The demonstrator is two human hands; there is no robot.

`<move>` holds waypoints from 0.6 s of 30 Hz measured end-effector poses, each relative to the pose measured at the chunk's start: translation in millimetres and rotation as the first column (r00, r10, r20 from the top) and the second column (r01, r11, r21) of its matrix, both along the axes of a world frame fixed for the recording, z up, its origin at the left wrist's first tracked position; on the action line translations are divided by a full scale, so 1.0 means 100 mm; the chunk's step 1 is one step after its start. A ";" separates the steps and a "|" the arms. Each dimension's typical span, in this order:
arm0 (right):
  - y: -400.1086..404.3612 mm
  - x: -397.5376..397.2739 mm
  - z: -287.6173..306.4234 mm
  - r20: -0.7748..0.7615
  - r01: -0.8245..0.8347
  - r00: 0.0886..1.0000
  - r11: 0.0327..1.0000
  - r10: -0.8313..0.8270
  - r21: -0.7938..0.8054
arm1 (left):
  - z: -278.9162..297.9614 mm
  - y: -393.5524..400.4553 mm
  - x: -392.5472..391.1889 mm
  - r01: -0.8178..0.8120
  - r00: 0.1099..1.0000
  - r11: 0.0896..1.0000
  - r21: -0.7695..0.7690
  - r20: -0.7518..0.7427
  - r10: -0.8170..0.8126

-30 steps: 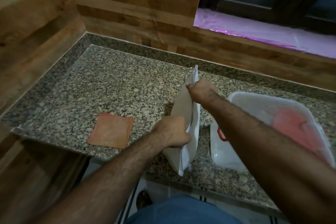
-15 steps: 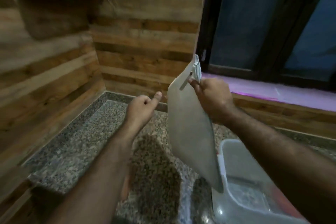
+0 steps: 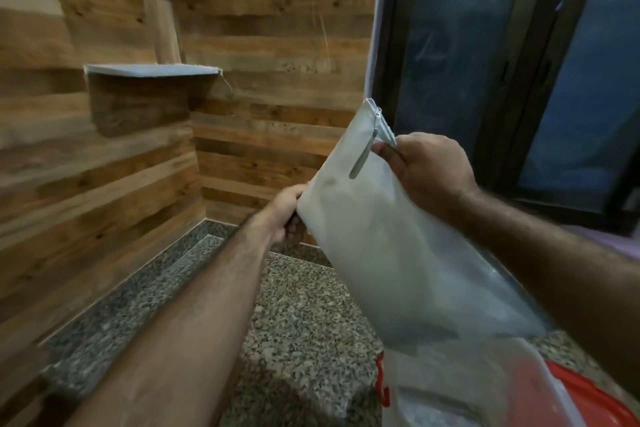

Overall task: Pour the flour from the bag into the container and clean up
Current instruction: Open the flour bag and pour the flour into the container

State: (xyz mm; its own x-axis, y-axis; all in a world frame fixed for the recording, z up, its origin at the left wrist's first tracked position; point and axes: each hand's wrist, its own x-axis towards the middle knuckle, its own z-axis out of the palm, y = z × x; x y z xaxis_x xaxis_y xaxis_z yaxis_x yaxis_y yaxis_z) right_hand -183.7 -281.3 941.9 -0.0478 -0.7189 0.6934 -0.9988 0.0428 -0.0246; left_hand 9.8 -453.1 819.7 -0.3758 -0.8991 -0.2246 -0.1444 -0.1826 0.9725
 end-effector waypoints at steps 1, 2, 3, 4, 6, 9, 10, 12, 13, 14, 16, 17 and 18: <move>0.06 -0.01 0.01 0.025 0.000 1.000 1.000 0.000 0.003 | 0.04 0.08 0.00 0.004 1.000 1.000 0.007 0.000 -0.004; 0.12 -0.03 0.01 0.057 0.004 0.998 1.000 -0.004 0.011 | 0.09 0.17 -0.01 0.023 1.000 1.000 -0.001 0.018 -0.023; 0.18 -0.07 0.02 0.096 0.000 0.995 1.000 -0.002 0.017 | 0.11 0.20 -0.02 0.039 0.998 0.999 0.005 0.039 -0.040; 0.26 -0.11 0.03 0.146 -0.013 0.989 1.000 0.009 0.027 | 0.15 0.26 -0.03 0.044 0.998 0.999 0.003 0.043 -0.044; 0.43 -0.23 0.02 0.269 -0.075 0.961 0.996 0.060 0.045 | 0.26 0.37 -0.06 0.058 0.998 0.997 -0.041 0.038 -0.056; 0.66 -0.40 -0.06 0.353 -0.132 0.929 0.991 0.114 0.028 | 0.47 0.53 -0.11 0.051 0.998 0.996 -0.075 -0.033 -0.054; 0.72 -0.45 -0.10 0.342 -0.128 0.932 0.992 0.119 0.002 | 0.55 0.56 -0.13 0.040 0.997 0.996 -0.075 -0.058 -0.044; 0.79 -0.56 -0.18 0.373 -0.123 0.919 0.992 0.125 -0.030 | 0.72 0.66 -0.17 0.028 0.996 0.996 -0.087 -0.078 -0.035; 0.83 -0.60 -0.22 0.413 -0.132 0.900 0.990 0.137 -0.039 | 0.80 0.73 -0.21 0.025 0.997 0.994 -0.103 -0.066 -0.032; 0.86 -0.65 -0.25 0.458 -0.150 0.876 0.988 0.152 -0.042 | 0.88 0.80 -0.23 0.016 0.998 0.992 -0.123 -0.053 -0.022; 0.90 -0.73 -0.33 0.538 -0.189 0.823 0.981 0.183 -0.045 | 1.01 0.94 -0.29 -0.024 0.999 0.984 -0.179 -0.026 0.020; 0.91 -0.79 -0.38 0.561 -0.202 0.805 0.978 0.196 -0.052 | 1.06 1.01 -0.32 -0.044 0.999 0.978 -0.202 -0.003 0.044; 0.93 -0.83 -0.44 0.573 -0.210 0.793 0.976 0.206 -0.060 | 1.08 1.07 -0.35 -0.059 0.998 0.974 -0.219 0.024 0.066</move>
